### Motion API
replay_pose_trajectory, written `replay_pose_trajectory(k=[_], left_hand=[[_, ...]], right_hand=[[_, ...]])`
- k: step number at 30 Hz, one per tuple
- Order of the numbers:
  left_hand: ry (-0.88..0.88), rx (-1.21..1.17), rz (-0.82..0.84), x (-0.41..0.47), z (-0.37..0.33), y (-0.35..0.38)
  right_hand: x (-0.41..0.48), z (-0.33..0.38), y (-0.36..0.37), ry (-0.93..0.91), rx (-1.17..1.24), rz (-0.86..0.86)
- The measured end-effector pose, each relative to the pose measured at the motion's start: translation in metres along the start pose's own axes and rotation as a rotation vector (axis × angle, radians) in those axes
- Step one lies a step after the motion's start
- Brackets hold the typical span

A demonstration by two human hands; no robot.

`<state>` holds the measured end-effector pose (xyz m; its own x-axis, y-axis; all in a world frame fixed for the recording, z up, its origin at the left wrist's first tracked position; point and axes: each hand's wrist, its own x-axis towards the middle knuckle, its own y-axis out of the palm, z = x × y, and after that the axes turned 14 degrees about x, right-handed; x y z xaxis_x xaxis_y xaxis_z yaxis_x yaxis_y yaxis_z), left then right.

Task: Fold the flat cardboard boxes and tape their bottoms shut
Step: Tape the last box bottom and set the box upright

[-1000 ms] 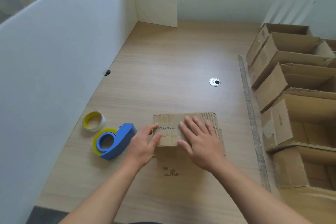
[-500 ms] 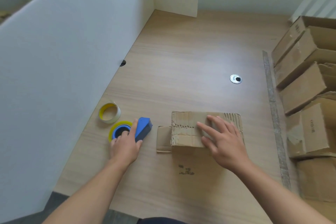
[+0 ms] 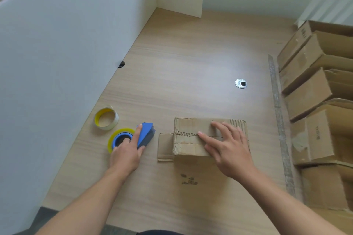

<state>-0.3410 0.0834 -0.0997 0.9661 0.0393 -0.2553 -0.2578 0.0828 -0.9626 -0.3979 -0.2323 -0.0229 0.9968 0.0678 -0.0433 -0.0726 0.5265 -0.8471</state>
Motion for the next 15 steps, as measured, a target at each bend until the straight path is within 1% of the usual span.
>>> replay_pose_trajectory(k=[4, 7, 12, 15], left_hand=[[-0.043, -0.126, 0.041, 0.005, -0.005, -0.003], [-0.038, -0.276, 0.003, 0.001, -0.003, -0.017], [0.184, -0.339, -0.135, -0.021, 0.003, -0.059], [0.347, -0.308, -0.207, -0.036, 0.003, -0.089]], right_hand=[[0.002, -0.005, 0.000, -0.002, 0.009, 0.013], [0.002, -0.004, 0.000, 0.013, 0.037, 0.010], [0.008, -0.007, -0.004, 0.009, 0.014, 0.040], [0.012, -0.010, -0.006, 0.019, 0.079, 0.055]])
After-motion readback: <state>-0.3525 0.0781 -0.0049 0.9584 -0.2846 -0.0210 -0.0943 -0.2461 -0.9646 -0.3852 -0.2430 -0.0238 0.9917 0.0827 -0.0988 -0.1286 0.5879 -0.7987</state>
